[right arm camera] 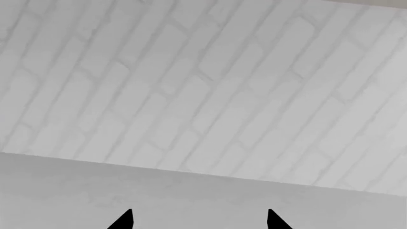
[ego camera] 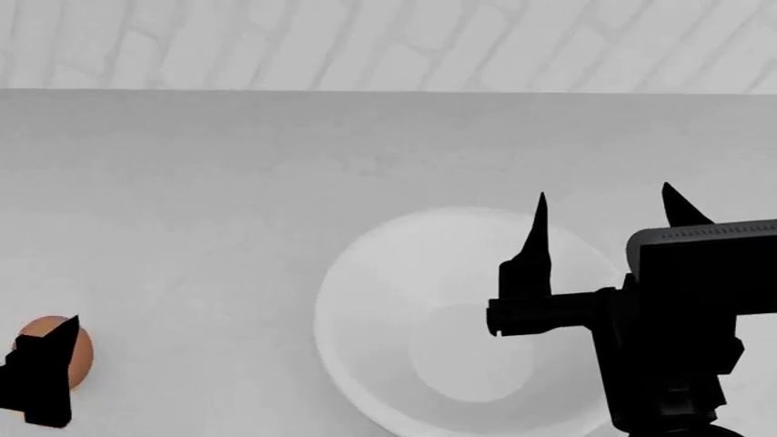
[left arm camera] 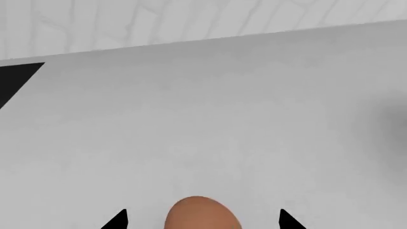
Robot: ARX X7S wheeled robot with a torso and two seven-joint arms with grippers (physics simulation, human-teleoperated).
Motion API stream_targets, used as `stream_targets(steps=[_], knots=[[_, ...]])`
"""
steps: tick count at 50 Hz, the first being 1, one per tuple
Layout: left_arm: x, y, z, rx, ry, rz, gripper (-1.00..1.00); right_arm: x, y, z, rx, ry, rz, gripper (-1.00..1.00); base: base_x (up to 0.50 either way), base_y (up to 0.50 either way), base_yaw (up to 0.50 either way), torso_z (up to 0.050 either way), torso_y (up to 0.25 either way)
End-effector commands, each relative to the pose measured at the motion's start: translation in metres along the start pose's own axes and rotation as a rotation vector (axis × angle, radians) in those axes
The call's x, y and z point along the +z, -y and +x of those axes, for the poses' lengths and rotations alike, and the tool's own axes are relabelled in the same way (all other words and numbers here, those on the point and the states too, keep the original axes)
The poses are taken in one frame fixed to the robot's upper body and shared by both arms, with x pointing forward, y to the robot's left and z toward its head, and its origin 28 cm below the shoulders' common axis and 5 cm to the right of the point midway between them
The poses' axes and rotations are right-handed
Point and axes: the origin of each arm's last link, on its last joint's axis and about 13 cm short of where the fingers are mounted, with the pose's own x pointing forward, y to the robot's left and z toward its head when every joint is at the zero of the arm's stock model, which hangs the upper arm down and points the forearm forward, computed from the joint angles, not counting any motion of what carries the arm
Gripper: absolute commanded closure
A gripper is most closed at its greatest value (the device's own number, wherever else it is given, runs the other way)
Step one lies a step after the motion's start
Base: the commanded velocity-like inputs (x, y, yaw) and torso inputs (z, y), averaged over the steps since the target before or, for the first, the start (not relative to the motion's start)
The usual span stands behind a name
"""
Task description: Place the eggs and milk next to the bowl.
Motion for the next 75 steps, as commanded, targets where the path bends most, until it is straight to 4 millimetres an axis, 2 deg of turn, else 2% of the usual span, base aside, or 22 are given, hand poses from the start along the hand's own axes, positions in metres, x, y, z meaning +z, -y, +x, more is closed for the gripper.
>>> stream_targets(steps=[1, 53, 75], knots=[[-0.012, 0.001, -0.007, -0.095, -0.084, -0.037, -1.00, -0.002, 0.001, 0.000, -0.003, -0.003, 0.005, -1.00, 0.00, 0.00, 0.00, 0.000, 0.000], [-0.044, 0.003, 0.050, -0.044, -0.182, -0.018, -1.00, -0.002, 0.002, 0.000, 0.000, -0.011, -0.004, -1.00, 0.00, 0.00, 0.00, 0.000, 0.000], [-0.050, 0.003, 0.061, -0.036, -0.206, -0.015, -1.00, -0.002, 0.001, 0.004, 0.007, -0.018, -0.011, -1.00, 0.00, 0.00, 0.00, 0.000, 0.000]])
